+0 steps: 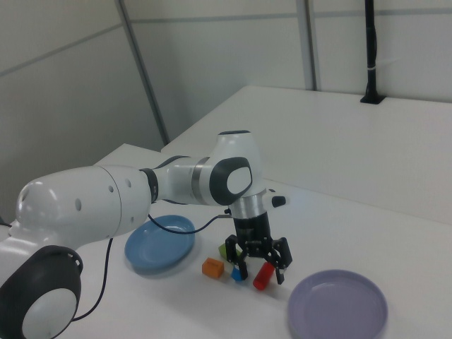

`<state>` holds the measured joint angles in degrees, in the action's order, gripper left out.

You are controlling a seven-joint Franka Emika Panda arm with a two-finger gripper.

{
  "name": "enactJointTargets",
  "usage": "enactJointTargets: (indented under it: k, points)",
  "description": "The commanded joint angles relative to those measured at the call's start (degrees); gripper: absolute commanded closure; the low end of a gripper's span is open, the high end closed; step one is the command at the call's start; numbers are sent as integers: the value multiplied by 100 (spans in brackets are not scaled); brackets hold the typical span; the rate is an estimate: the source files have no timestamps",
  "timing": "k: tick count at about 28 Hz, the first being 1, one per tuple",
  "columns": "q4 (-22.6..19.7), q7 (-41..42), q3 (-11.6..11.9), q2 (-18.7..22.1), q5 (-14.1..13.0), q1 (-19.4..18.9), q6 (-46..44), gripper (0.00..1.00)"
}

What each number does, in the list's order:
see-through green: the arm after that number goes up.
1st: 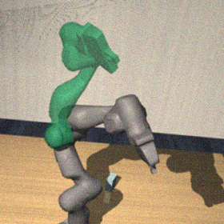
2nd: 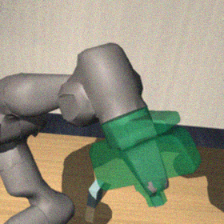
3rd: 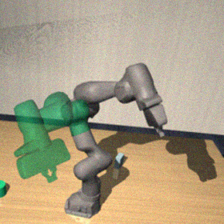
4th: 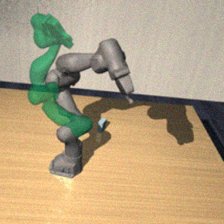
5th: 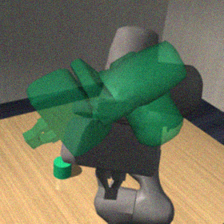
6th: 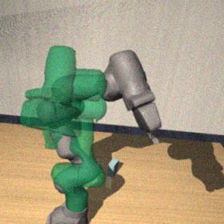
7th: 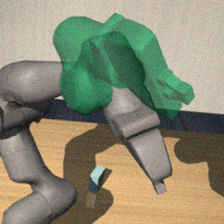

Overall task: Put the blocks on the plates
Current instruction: 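Lower the gripper onto the red block and close on it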

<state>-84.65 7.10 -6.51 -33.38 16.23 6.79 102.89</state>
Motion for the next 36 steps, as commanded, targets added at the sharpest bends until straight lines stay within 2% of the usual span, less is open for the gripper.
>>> enactJointTargets:
  k: [1, 11, 14, 18, 19, 24, 25, 26, 36]
  points:
    - [-113, -201, 62, 77, 100, -170, 135, 0]
    - [-114, -482, 98, -90, 117, -222, 706, 0]
    - [-113, -491, 106, -108, 302, -222, 741, 0]
    - [-113, -491, 106, -160, 372, -222, 741, 1]
    - [-113, -491, 106, -169, 442, -222, 741, 21]
    - [-113, -491, 106, -169, 504, -196, 741, 72]
    - [-113, -482, 98, -169, 478, -187, 741, 93]
    - [-113, -482, 98, -169, 460, -187, 741, 100]
    - [-105, -491, 98, -160, 434, -179, 732, 100]
